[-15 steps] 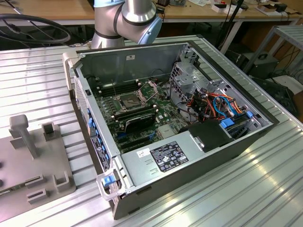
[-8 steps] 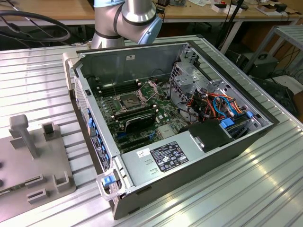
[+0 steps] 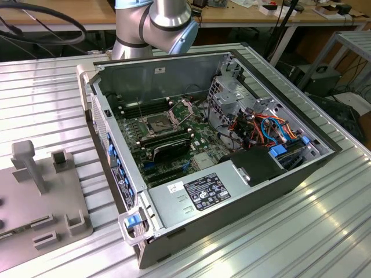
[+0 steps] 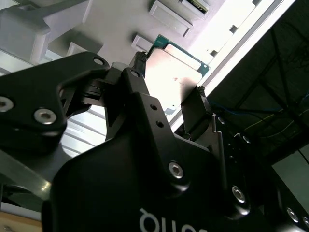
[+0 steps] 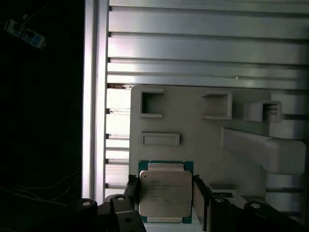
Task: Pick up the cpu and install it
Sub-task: 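Pick up the cpu and move it towards the insertion slot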
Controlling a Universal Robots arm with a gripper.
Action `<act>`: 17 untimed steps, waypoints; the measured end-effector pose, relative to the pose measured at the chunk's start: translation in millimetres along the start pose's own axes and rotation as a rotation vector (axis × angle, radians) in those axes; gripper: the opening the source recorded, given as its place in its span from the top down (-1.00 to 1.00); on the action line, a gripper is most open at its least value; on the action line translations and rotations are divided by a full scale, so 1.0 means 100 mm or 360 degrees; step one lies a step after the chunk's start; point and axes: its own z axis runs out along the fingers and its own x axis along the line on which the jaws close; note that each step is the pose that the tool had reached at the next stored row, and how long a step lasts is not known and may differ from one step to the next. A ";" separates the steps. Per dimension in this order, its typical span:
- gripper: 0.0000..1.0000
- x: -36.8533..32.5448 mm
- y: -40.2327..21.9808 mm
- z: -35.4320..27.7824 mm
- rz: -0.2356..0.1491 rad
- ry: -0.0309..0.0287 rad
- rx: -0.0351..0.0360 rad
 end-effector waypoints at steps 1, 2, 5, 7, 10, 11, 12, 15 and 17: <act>-0.09 0.000 0.000 -0.019 0.0000 0.00000 0.0000; -0.09 0.000 0.000 -0.027 0.0000 -0.00001 0.0000; -0.09 0.000 0.000 -0.053 0.0000 0.00000 0.0000; -0.09 0.000 0.000 -0.075 0.0000 -0.00001 0.0000; -0.09 -0.001 -0.001 -0.096 0.0000 -0.00002 0.0000; -0.09 -0.001 -0.001 -0.102 0.0000 -0.00001 0.0000; -0.09 -0.001 0.000 -0.103 0.0000 -0.00002 0.0000; -0.09 -0.001 -0.001 -0.154 0.0000 0.00000 0.0000; -0.09 -0.005 -0.001 -0.156 0.0000 0.00005 0.0000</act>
